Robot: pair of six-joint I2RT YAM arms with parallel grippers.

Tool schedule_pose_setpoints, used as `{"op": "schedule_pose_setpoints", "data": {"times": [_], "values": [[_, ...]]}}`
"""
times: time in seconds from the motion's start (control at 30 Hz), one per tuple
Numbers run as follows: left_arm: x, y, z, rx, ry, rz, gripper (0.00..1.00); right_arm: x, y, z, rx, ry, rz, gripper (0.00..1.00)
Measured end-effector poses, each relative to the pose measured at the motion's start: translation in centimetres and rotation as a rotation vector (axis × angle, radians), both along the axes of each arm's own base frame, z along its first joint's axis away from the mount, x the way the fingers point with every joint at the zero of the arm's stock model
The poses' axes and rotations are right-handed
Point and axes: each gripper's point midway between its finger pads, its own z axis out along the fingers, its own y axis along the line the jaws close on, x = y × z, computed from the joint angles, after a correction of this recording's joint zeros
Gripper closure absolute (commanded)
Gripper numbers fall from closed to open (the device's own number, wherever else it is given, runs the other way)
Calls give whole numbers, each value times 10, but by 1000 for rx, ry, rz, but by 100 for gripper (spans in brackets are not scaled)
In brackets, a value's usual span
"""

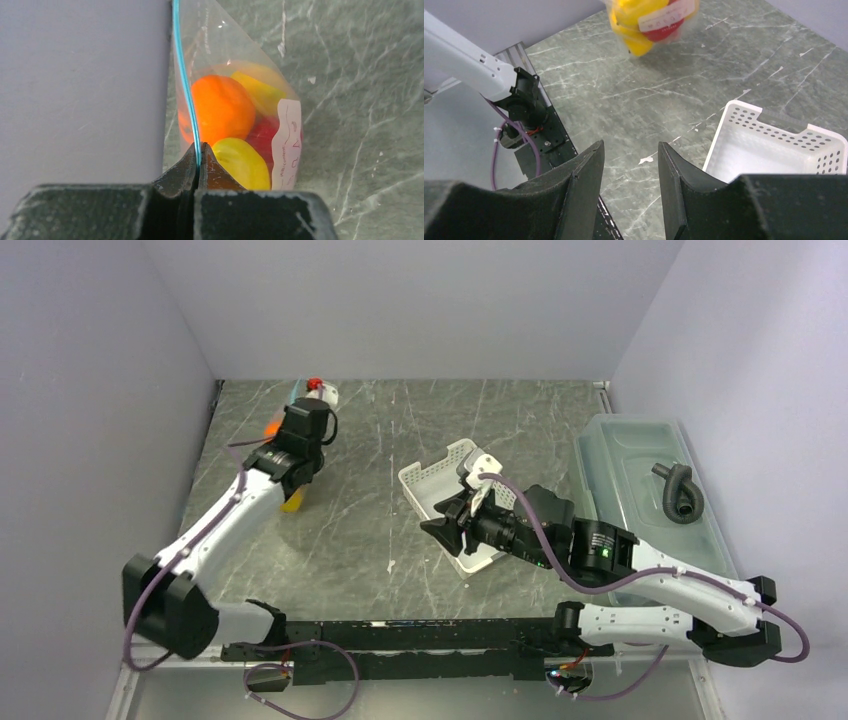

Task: Place the food in the zip-top bag and seal the zipper
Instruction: Place the zipper food storage bag at the center of the board.

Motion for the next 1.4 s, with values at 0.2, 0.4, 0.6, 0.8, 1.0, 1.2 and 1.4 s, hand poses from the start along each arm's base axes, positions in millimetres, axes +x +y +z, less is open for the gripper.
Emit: {"op": "schedule_pose_setpoints", "data": {"times": [0.2, 0.4, 0.6, 0.8, 1.0, 1.2, 1.4], "values": [[16, -16, -75, 20, 211, -2, 100, -4, -7, 2, 22, 2, 4, 53], [9, -44, -91, -95, 263, -30, 100, -4, -12, 7, 40, -2, 1, 53], [-10, -84, -106, -201, 319, -98, 100, -4, -12, 6, 39, -2, 0, 52], [-33, -97, -129, -310, 376, -102, 100, -4, -12, 6, 38, -2, 0, 50], [-59, -108, -157, -365, 450, -103, 99, -3, -13, 6, 37, -2, -3, 47], [-84, -122, -167, -412, 489, -138, 73, -3, -13, 6, 37, -3, -4, 42], [-104, -137, -147, -511, 457, -212, 52, -2, -13, 6, 37, -4, -9, 39]]}}
